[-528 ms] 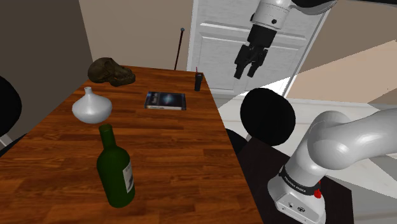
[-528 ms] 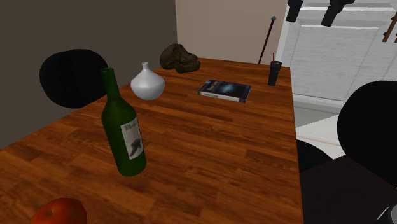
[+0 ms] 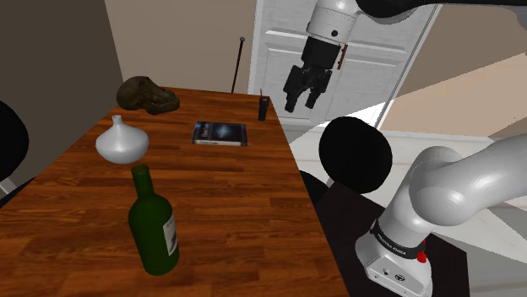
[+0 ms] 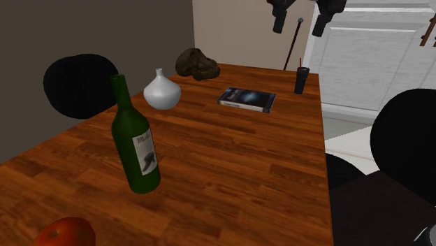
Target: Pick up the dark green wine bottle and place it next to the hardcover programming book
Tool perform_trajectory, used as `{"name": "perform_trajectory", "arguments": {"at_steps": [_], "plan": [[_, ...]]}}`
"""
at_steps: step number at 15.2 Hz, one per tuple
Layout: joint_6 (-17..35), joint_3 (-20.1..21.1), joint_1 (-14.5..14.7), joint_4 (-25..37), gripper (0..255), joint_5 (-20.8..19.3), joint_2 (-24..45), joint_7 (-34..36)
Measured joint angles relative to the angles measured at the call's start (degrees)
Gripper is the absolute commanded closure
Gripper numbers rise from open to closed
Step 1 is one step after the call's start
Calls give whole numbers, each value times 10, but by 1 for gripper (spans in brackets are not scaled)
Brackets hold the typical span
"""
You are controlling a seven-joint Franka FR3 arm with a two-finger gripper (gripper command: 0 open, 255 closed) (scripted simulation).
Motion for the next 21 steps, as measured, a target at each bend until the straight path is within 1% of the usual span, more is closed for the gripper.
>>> {"name": "perform_trajectory", "arguments": {"at_steps": [3, 6, 9, 12, 17, 21], "plan": [[24, 37, 11, 16, 0, 12, 35, 32], [46, 72, 17, 47, 0, 17, 80, 63], [78, 108, 21, 72, 0, 16, 133, 93], [92, 144, 25, 110, 0, 8, 180, 132], [121, 200, 28, 175, 0, -28, 274, 194], [133, 243, 38, 246, 0, -81, 365, 259]]}}
